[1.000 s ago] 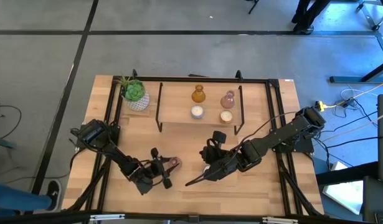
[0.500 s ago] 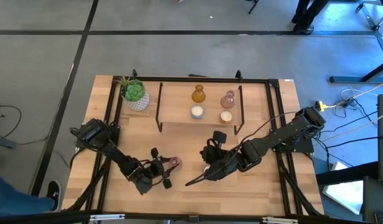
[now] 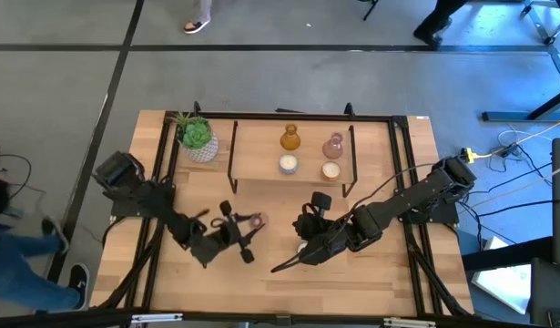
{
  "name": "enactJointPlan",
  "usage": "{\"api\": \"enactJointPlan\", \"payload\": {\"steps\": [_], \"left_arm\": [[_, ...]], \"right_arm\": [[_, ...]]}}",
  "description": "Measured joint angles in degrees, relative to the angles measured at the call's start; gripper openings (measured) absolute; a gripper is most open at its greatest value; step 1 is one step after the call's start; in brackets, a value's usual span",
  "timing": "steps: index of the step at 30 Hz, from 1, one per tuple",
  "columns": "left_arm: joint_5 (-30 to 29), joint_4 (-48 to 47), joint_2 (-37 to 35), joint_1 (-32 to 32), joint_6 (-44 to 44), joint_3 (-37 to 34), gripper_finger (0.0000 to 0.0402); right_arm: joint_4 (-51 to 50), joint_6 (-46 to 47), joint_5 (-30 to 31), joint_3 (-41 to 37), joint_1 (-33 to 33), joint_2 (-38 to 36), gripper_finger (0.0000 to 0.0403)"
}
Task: Pick & Place candle stick holders
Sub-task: Put the pink candle holder on the shelf aligned with the yellow and pink candle holders
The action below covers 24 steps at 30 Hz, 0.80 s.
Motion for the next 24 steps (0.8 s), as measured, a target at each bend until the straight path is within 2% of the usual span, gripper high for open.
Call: {"api": "enactJointPlan", "payload": {"steps": [8,12,15,19,24], "left_arm": [[5.08,-0.13,-13.94,9.25,10.01,-4.45,0.0129],[10.03,-0.01,-21.82,14.8,14.06,-6.79,0.0129],[16.44,-1.37,-26.27,20.74,12.94,-8.51,0.0129],[27.72,-6.55,-28.24,29.85,8.53,-8.88,0.013],[34.34,-7.31,-28.04,38.79,7.55,-8.93,0.013]], "right_arm": [[0.03,0.0,-0.15,0.0,0.0,0.0,0.001],[0.03,0.0,-0.17,0.0,0.0,0.0,0.001],[0.07,0.02,-0.17,0.0,0.0,0.0,0.001],[0.07,1.14,-0.17,0.0,0.0,0.0,0.001],[0.07,1.46,-0.17,0.0,0.0,0.0,0.001]]}}
